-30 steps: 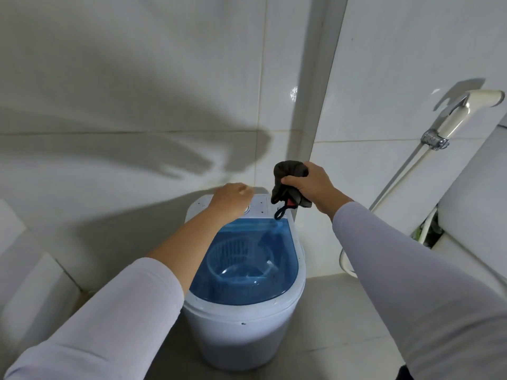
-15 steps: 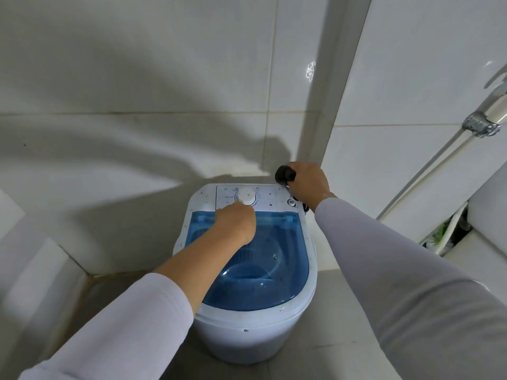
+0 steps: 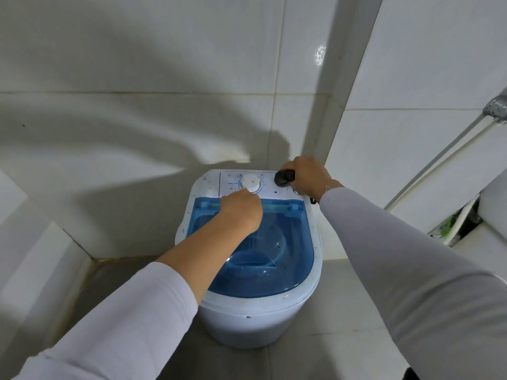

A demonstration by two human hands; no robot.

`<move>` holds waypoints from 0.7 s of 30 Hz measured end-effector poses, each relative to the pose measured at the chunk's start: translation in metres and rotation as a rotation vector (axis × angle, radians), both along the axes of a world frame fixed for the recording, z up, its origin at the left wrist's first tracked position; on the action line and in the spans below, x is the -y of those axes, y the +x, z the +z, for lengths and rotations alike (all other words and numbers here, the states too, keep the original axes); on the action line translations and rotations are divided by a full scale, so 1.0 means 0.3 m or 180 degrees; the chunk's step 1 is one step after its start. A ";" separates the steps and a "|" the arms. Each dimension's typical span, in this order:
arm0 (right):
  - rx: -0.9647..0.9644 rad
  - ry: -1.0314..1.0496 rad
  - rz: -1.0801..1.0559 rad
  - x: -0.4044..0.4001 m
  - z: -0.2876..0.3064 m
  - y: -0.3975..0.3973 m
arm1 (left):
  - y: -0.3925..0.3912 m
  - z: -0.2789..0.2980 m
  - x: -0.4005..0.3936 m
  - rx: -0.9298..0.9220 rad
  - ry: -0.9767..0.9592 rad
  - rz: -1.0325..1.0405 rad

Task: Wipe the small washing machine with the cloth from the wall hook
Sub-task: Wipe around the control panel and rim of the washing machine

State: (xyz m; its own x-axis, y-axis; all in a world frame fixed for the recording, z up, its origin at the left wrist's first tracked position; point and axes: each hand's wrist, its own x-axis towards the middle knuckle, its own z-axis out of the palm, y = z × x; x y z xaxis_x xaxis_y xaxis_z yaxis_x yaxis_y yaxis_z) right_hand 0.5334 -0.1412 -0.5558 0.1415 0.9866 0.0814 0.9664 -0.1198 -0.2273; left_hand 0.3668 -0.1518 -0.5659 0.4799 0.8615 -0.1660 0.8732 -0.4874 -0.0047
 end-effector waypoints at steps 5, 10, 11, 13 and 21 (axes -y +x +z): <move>0.0330 -0.0135 0.0338 0.051 -0.006 -0.007 | -0.006 0.000 0.008 0.0067 0.0007 0.0062; 0.0423 -0.0219 0.0537 0.112 -0.022 -0.004 | -0.003 0.010 0.018 0.0022 0.0034 0.0097; 0.0410 -0.0222 0.0556 0.118 -0.022 -0.004 | -0.003 0.010 0.019 0.0009 0.0047 0.0099; 0.0306 -0.0329 0.0564 0.121 -0.010 0.001 | -0.006 0.011 0.023 -0.0002 0.0029 0.0110; -0.0527 0.0439 -0.0259 0.092 0.049 0.043 | -0.046 -0.026 0.009 0.0096 -0.0190 0.0101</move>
